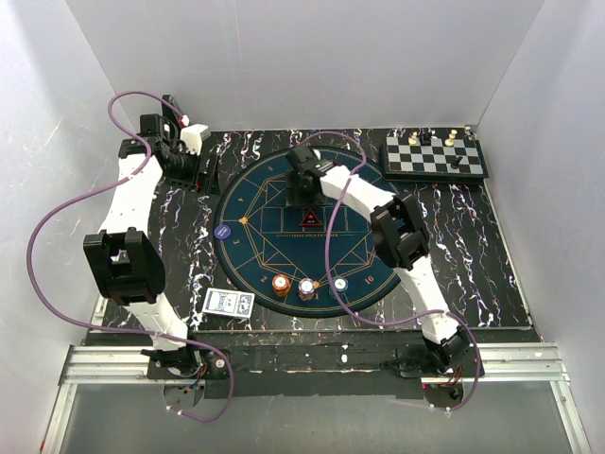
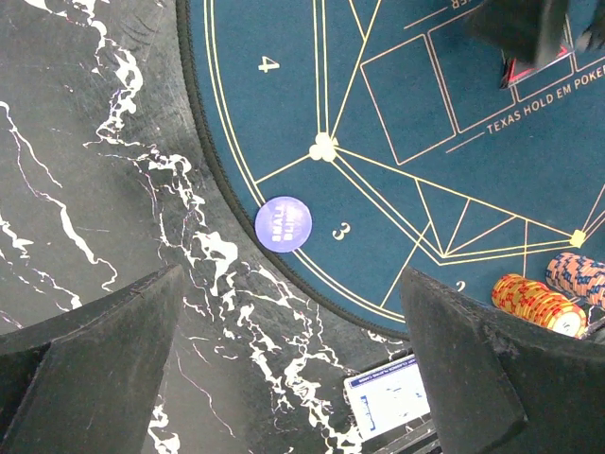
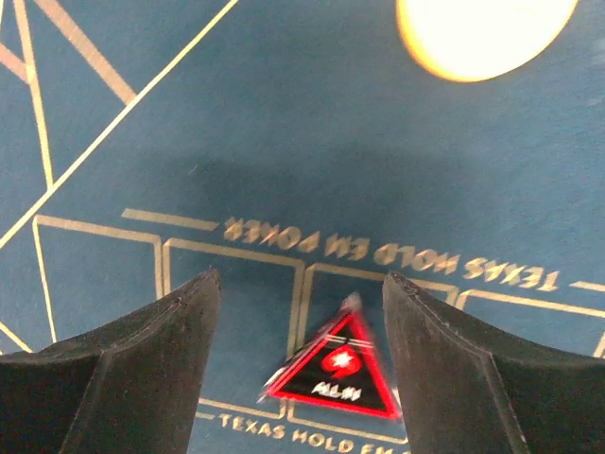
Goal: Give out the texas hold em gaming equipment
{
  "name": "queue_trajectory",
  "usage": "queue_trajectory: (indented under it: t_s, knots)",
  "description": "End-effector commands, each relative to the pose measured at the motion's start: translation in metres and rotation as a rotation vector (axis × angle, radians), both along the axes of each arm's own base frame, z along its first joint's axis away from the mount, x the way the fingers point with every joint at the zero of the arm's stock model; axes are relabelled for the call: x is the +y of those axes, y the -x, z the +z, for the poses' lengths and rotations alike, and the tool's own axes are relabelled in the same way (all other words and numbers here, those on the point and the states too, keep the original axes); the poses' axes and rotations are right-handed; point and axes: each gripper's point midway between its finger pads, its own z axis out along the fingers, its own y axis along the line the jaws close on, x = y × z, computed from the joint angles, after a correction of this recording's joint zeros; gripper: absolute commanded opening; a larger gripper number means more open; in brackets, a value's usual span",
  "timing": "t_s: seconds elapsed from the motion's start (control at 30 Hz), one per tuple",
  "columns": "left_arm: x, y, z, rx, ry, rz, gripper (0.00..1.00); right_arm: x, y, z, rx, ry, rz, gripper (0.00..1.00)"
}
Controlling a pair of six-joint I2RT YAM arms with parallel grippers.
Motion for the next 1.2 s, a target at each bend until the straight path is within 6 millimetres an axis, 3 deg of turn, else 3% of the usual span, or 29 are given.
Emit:
queue_trajectory:
  t_s: [0.0, 0.13, 0.4, 0.57, 0.8, 1.03, 1.17]
  knots:
    - [-0.002, 0.011, 0.044, -0.098, 0.011, 0.002, 0.98, 0.005, 0.01, 0.015, -0.065, 0.121, 0.071, 0.77]
    - [-0.001, 0.015, 0.048, -0.102, 0.002, 0.009, 0.98, -0.005, 0.02, 0.009, -0.068, 0.208, 0.06, 0.72]
    - [0.0, 0.022, 0.05, -0.107, -0.01, 0.008, 0.98, -0.054, 0.055, -0.005, -0.041, 0.323, 0.012, 0.65]
    - [0.002, 0.026, 0.052, -0.112, -0.019, 0.011, 0.98, -0.086, 0.078, -0.01, -0.032, 0.391, -0.005, 0.52]
    - [0.003, 0.03, 0.055, -0.119, -0.031, 0.001, 0.98, -0.158, 0.115, -0.016, 0.028, 0.47, -0.159, 0.4]
    - [0.002, 0.034, 0.048, -0.102, -0.034, -0.011, 0.98, -0.233, 0.153, -0.017, 0.118, 0.518, -0.344, 0.4]
    - [0.001, 0.036, 0.044, -0.095, -0.031, -0.022, 0.98, -0.261, 0.17, -0.017, 0.152, 0.535, -0.429, 0.4]
